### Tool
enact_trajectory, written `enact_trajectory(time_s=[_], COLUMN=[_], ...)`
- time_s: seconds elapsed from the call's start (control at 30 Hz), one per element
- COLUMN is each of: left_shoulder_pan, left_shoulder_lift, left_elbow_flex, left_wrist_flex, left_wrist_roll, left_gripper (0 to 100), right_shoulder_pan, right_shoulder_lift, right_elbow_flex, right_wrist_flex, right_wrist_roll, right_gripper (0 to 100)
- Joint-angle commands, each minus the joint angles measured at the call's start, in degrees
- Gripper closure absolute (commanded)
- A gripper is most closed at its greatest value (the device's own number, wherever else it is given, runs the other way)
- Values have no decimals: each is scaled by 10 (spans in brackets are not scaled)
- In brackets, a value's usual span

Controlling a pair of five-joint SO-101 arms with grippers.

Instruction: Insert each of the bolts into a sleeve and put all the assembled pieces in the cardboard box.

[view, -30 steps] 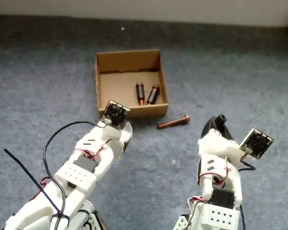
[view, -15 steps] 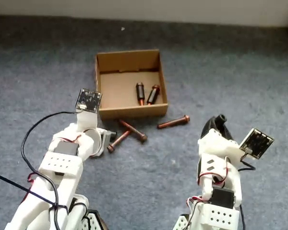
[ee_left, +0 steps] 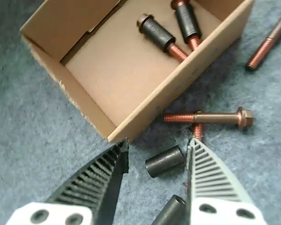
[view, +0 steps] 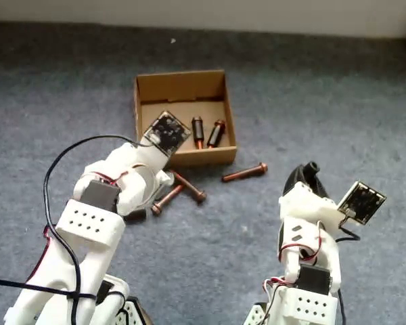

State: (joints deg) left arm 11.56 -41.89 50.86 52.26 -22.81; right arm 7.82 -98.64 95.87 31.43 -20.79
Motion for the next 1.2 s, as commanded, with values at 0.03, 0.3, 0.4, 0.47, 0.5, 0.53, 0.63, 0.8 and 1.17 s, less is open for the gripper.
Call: enact_trajectory(time_s=[0.03, 0.3, 0.4, 0.47, 0.5, 0.53, 0.63, 0.8, 1.17], left_shoulder_pan=[63, 120, 121, 119, 119, 120, 124, 126, 122], left_shoulder_lift=[-1, 46, 131, 188, 213, 236, 286, 342, 463], left_elbow_flex=[-55, -69, -110, -145, -161, -175, -203, -230, -318], left_wrist_flex=[69, 97, 98, 98, 98, 98, 98, 98, 98], left_wrist_roll=[-76, -141, -142, -142, -142, -146, -194, -248, -271], left_gripper=[779, 779, 779, 779, 779, 779, 779, 780, 783], right_shoulder_pan=[3, 3, 3, 3, 3, 3, 3, 3, 3], right_shoulder_lift=[-8, -8, -9, -9, -9, -9, -11, -11, -11], right_elbow_flex=[7, 7, 7, 7, 7, 7, 19, 21, 21], right_wrist_flex=[-9, -9, -9, -9, -9, -9, -10, -10, -10], right_wrist_roll=[-5, -5, 12, 18, 18, 18, 22, 22, 22], right_gripper=[989, 989, 989, 989, 989, 989, 989, 989, 989])
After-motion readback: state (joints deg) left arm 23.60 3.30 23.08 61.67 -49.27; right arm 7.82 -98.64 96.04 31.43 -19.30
